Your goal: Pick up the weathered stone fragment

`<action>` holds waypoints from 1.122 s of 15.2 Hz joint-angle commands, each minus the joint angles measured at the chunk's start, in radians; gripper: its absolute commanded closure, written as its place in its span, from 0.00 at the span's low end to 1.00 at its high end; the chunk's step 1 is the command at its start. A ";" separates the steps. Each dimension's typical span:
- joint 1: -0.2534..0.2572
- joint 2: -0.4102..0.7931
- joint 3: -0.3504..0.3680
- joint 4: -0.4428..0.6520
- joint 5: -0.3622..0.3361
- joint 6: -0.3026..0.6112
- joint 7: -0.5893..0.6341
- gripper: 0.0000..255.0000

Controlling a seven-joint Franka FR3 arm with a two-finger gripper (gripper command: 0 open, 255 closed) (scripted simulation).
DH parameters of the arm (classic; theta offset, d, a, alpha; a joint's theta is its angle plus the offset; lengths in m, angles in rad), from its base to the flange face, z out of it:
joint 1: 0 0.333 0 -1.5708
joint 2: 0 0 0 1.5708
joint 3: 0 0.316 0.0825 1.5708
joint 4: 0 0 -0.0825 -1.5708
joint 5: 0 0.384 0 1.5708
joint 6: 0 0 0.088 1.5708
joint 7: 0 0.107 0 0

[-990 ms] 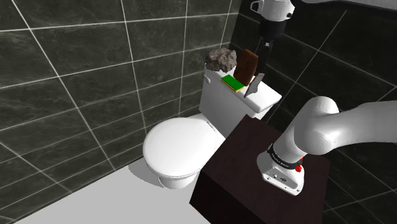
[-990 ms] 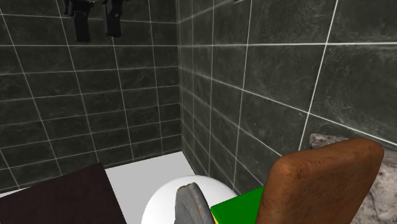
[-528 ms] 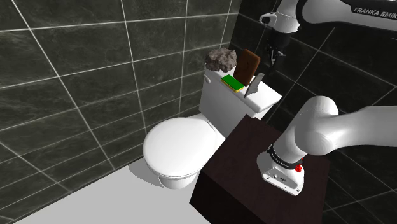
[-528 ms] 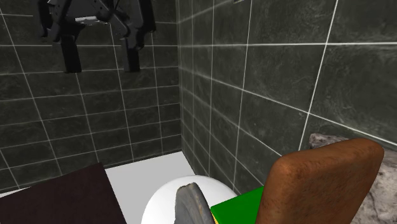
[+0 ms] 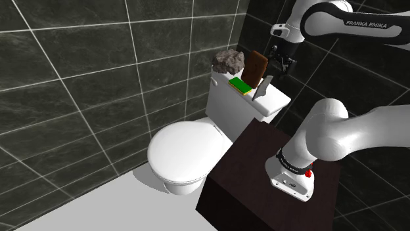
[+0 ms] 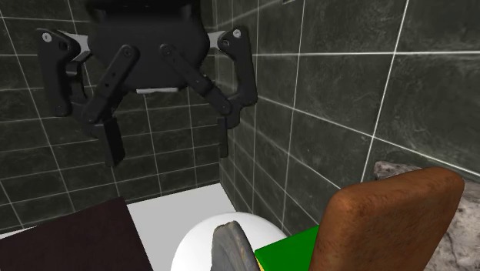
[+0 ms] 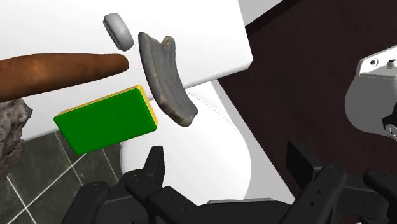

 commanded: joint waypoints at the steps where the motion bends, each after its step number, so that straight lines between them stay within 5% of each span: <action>1: 0.037 0.040 -0.089 0.021 -0.036 0.052 -0.121 0.00; 5: 0.143 0.134 -0.271 0.082 -0.076 0.151 -0.340 0.00; 14: 0.154 0.172 -0.343 0.017 -0.117 0.260 -0.331 0.00; 15: 0.156 0.174 -0.344 0.019 -0.117 0.261 -0.332 1.00; 17: 0.154 0.173 -0.343 0.018 -0.117 0.260 -0.332 1.00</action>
